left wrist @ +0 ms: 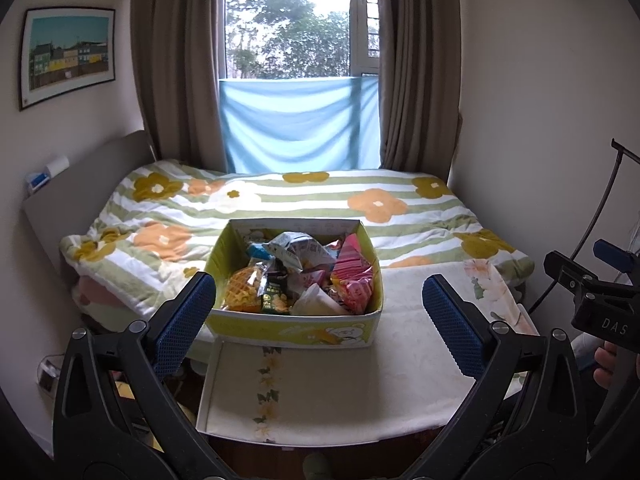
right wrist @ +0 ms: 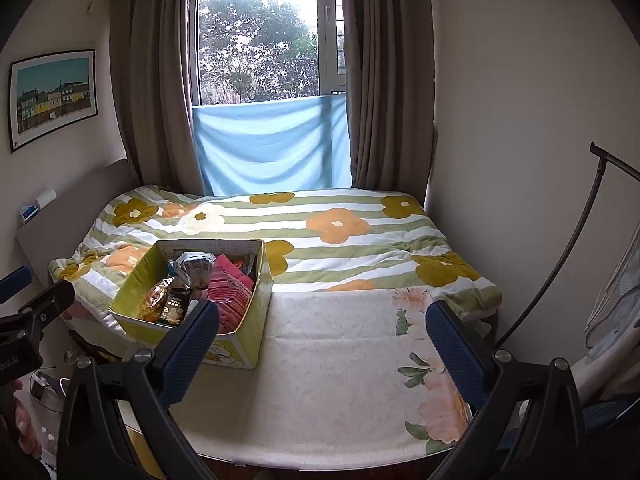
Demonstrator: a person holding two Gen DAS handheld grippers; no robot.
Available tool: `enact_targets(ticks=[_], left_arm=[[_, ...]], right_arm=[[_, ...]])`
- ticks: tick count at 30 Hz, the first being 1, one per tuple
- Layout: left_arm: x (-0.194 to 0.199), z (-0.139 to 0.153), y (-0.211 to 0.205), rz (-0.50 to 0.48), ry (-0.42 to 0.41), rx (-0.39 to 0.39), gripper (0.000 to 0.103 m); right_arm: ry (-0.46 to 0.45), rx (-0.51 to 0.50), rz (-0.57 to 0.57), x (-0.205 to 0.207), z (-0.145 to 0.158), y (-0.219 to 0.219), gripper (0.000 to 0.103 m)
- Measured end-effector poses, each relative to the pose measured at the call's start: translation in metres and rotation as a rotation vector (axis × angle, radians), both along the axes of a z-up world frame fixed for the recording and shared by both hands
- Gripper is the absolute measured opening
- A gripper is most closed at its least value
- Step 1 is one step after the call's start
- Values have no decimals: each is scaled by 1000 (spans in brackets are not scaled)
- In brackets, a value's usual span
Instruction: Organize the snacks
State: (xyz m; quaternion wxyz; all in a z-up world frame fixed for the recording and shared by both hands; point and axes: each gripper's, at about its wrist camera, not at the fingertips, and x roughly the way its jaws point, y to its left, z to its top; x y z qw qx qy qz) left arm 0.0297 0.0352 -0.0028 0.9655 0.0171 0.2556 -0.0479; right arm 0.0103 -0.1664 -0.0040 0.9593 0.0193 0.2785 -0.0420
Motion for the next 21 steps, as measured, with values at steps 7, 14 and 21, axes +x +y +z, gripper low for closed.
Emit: enact_targets(ticks=[7, 14, 21], left_arm=[[-1, 1, -2, -9, -3, 0, 103], [2, -2, -3, -16, 5, -3, 103], [4, -2, -4, -16, 5, -5, 103]], right_arm=[[-5, -1, -3, -6, 2, -1, 102], [-4, -2, -7, -4, 4, -2, 102], [4, -3, -10, 2, 4, -3, 102]])
